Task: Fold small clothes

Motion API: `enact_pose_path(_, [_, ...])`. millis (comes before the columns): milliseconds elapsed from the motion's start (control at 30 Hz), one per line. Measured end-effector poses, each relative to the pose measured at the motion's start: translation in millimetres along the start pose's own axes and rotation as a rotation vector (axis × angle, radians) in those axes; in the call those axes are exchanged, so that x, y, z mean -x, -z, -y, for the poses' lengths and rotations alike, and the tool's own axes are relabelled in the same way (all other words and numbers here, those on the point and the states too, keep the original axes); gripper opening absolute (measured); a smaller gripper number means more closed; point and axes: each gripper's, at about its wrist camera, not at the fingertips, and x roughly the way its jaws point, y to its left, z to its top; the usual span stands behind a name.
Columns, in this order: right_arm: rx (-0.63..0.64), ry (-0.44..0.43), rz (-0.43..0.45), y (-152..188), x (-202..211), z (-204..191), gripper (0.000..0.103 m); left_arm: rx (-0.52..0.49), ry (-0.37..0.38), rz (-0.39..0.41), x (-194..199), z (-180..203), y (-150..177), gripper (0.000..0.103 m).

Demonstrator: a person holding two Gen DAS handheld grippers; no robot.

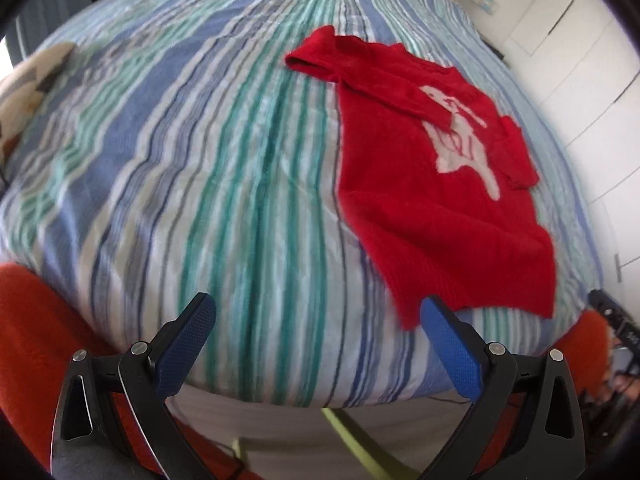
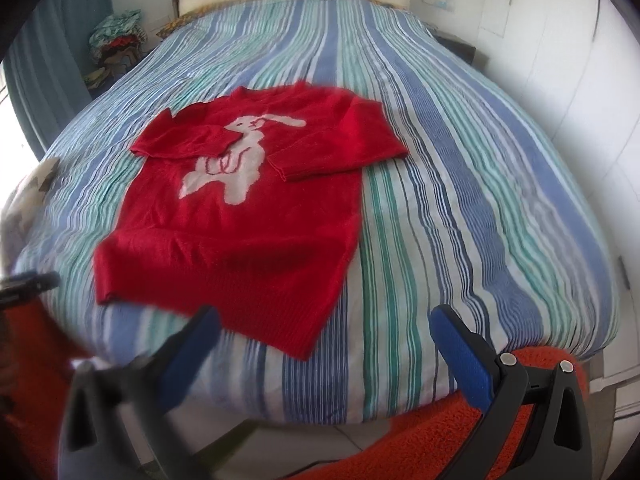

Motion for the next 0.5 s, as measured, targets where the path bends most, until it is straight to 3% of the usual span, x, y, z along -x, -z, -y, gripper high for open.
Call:
enact_pose_path(100, [-0.114, -0.157, -0.075, -1, -28, 25, 0.103, 0.0, 0.127, -0.053, -24, 14, -6, 0.093])
enact_pose_path(167, [-0.152, -0.262, -0.142, 0, -53, 30, 0.1, -0.053, 0.144, -0.086, -41, 31, -7, 0.065])
enact_pose_path(200, [-0.167, -0.289, -0.178, 1, -67, 31, 0.096, -0.073, 0.139, -0.102, -50, 38, -7, 0.059])
enact_pose_path(233, [-0.183, -0.298, -0.21, 2, -78, 31, 0.088, -0.082, 0.143, -0.114, -56, 43, -8, 0.047])
enact_pose_path(300, [-0.226, -0.335, -0.268, 7, -99, 34, 0.072, -0.095, 0.14, -0.146, -67, 50, -5, 0.013])
enact_pose_path(333, [-0.239, -0.359, -0.288, 9, -107, 33, 0.055, -0.104, 0.137, -0.161, -69, 51, -5, 0.003])
enact_pose_path(367, [-0.239, -0.38, -0.301, 10, -111, 32, 0.037, -0.114, 0.123, -0.152, -63, 52, -4, 0.002])
enact_pose_path(400, [-0.243, -0.4, -0.309, 10, -112, 33, 0.005, -0.131, 0.108, -0.142, -55, 50, -3, 0.002])
enact_pose_path(500, [-0.199, -0.37, -0.292, 5, -89, 42, 0.004, -0.156, 0.064, -0.12, -25, 38, -2, 0.002])
